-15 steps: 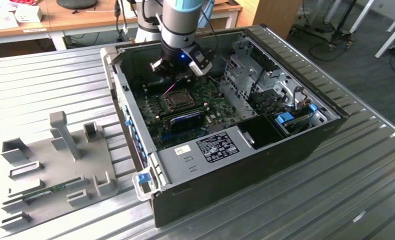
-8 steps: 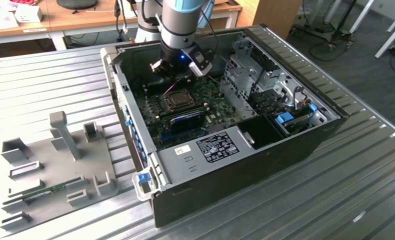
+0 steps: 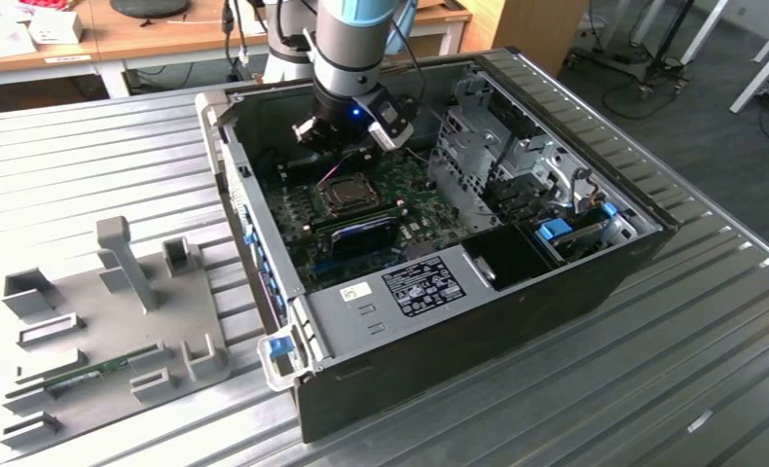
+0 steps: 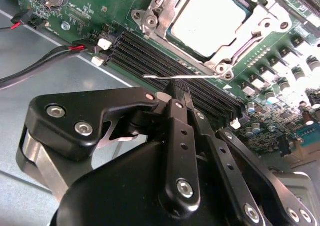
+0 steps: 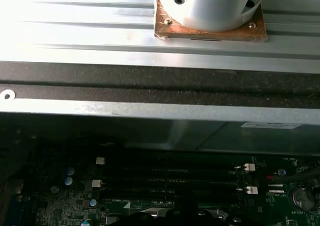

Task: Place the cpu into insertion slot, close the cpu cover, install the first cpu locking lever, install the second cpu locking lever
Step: 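Install the first cpu locking lever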

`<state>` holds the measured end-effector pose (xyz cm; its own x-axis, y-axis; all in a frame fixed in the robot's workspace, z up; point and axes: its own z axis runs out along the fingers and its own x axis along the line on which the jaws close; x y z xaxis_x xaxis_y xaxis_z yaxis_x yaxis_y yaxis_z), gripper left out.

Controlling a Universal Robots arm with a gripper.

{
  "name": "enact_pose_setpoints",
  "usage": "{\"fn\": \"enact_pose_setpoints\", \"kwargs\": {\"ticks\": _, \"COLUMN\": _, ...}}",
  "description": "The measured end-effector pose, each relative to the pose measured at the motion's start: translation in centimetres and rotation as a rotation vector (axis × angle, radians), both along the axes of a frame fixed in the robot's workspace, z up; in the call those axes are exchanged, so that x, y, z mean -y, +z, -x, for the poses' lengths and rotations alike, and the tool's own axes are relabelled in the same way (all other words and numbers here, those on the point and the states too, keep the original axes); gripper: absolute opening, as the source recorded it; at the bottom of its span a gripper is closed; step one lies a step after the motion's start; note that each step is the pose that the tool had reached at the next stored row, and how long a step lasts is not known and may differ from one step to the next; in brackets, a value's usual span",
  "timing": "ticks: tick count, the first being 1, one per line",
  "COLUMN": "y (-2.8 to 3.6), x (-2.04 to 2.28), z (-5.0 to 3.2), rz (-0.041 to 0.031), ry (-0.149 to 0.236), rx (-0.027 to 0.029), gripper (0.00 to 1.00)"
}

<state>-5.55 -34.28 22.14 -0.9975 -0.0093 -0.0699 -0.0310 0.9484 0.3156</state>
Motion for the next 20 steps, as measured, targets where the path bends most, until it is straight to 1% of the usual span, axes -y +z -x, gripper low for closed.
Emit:
{"fn": "enact_pose_setpoints", "kwargs": {"ticks": 3, "y": -0.01, "x": 0.00, "z": 0.00, "rz": 0.0001, "ry": 0.000, "rx": 0.0000, "gripper": 0.10}}
{"fn": "enact_pose_setpoints", "kwargs": {"ticks": 4, "y": -0.01, "x": 0.00, "z": -0.01, "rz": -0.0012, "ry": 0.000, "rx": -0.0037, "gripper": 0.10}}
{"fn": "enact_pose_setpoints", "kwargs": {"ticks": 5, "y": -0.02, "x": -0.01, "z": -0.01, "rz": -0.0023, "ry": 0.000, "rx": -0.0051, "gripper": 0.10}}
{"fn": "enact_pose_setpoints", "kwargs": {"ticks": 11, "y": -0.02, "x": 0.00, "z": -0.01, "rz": -0.0030, "ry": 0.000, "rx": -0.0053, "gripper": 0.10}}
{"fn": "enact_pose_setpoints", "kwargs": {"ticks": 15, "y": -0.14, "x": 0.00, "z": -0.04, "rz": -0.0033, "ry": 0.000, "rx": -0.0062, "gripper": 0.10}}
{"fn": "enact_pose_setpoints", "kwargs": {"ticks": 17, "y": -0.22, "x": 0.00, "z": -0.09, "rz": -0.0031, "ry": 0.000, "rx": -0.0086, "gripper": 0.10}}
{"fn": "enact_pose_setpoints", "kwargs": {"ticks": 20, "y": -0.33, "x": 0.01, "z": -0.22, "rz": -0.0029, "ry": 0.000, "rx": -0.0151, "gripper": 0.10}}
